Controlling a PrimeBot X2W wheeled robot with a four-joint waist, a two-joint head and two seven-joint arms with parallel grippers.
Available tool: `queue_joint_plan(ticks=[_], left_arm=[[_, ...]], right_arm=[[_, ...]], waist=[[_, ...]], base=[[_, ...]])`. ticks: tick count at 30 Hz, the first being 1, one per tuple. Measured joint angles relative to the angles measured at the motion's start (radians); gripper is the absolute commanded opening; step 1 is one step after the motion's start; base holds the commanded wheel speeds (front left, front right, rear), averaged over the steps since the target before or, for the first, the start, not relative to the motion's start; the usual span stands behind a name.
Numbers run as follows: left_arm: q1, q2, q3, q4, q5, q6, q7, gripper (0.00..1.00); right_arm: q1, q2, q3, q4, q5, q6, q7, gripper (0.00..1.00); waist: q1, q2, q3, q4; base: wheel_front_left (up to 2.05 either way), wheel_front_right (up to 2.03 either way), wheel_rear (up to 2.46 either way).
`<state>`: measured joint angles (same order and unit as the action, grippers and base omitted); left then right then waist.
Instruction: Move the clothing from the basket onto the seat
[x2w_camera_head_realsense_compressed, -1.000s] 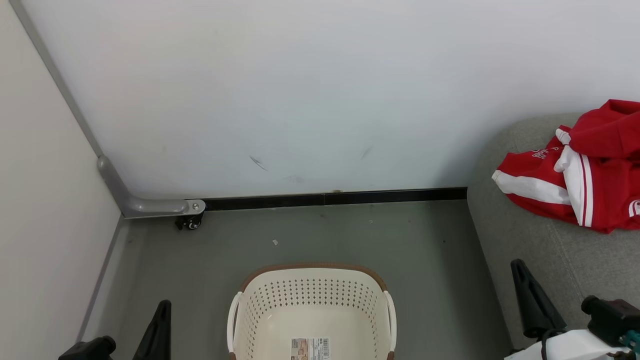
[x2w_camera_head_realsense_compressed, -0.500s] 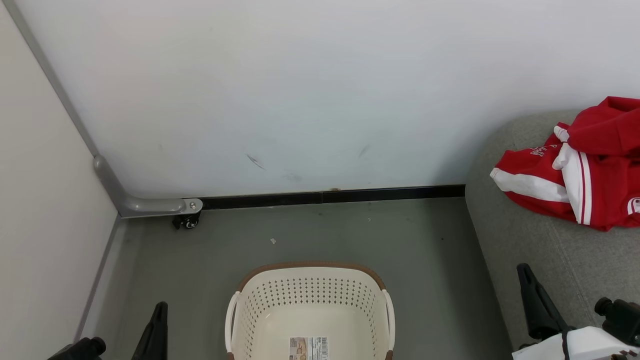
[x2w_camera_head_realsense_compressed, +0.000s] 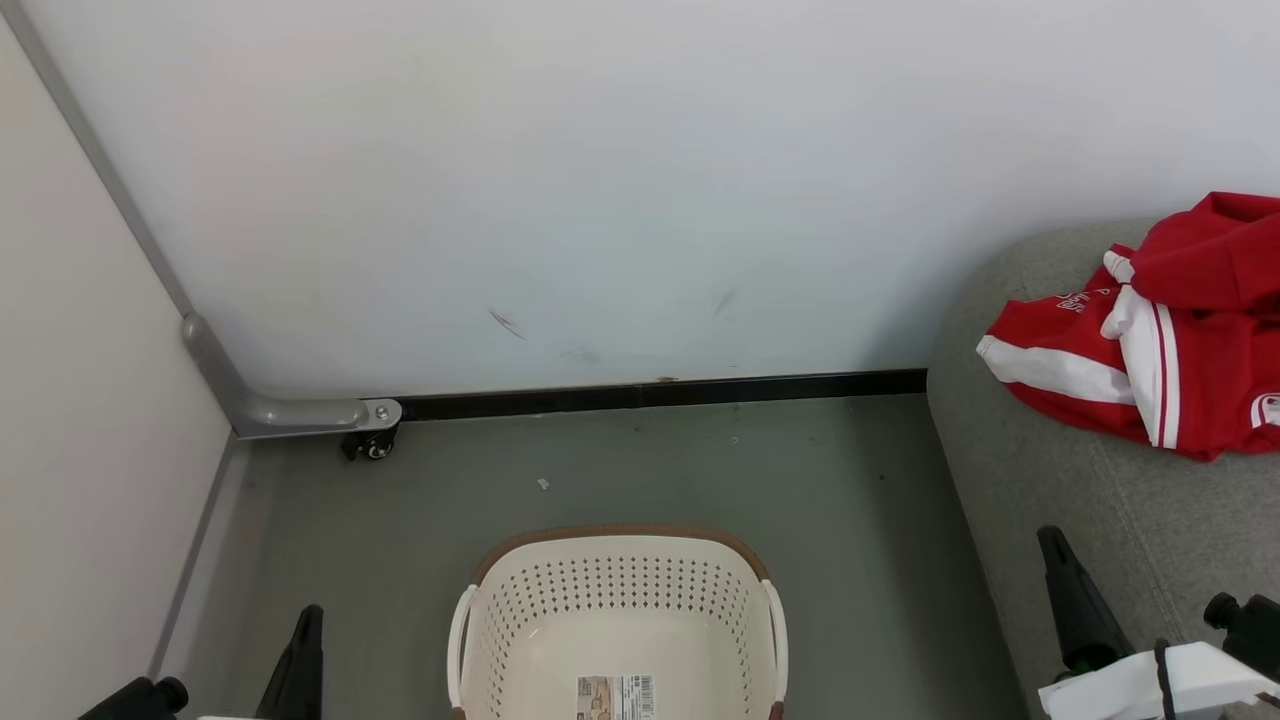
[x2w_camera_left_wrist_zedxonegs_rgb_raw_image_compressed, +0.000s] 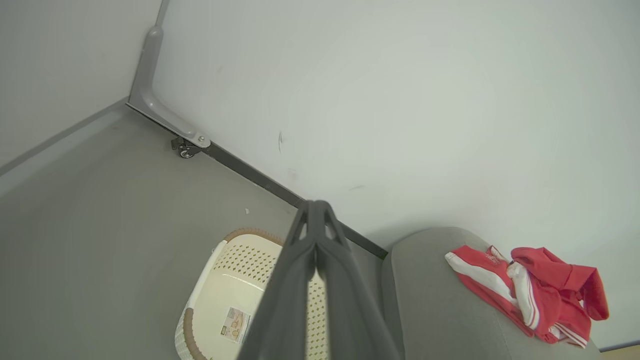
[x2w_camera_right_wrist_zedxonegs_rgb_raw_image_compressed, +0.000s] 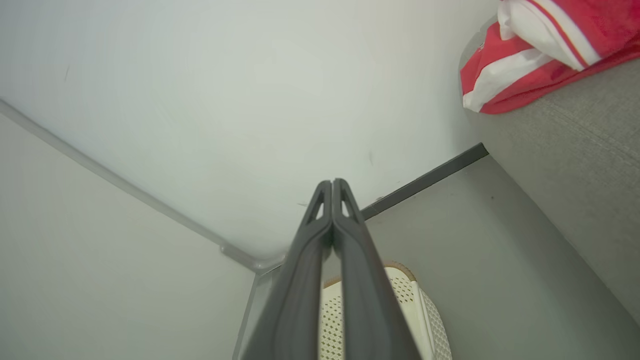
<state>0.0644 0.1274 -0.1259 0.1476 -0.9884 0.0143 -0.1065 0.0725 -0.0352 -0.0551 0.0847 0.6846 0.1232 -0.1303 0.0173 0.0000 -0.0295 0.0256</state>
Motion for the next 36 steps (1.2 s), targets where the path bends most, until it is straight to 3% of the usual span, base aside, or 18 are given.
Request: queue_joint_plan(ticks=[7,27,36], left_arm=[[-0.016,-0.005,0.018,0.007,-0.063,-0.010,0.018,0.00],[-0.039,-0.027,0.061,0.040,-0.231,-0.044,0.066,0.00],[-0.060,-0.033,0.086,0.057,-0.321,-0.063,0.097,0.00]], right_arm=[[0.000,-0.004,-0.002,0.022,0.094,0.000,0.018,0.00],[-0.044,-0.010,-0.010,0.068,0.348,0.000,0.071,0.00],[-0.062,-0.015,-0.016,0.093,0.480,0.000,0.101,0.00]], waist=[[-0.0004,0.0000,0.000,-0.003],[-0.0129,0.0000,0.013,-0.009],[-0.0157,0.0000,0.021,-0.013]], base=[[0.00,0.00,0.00],[0.00,0.00,0.00],[0.00,0.00,0.00]])
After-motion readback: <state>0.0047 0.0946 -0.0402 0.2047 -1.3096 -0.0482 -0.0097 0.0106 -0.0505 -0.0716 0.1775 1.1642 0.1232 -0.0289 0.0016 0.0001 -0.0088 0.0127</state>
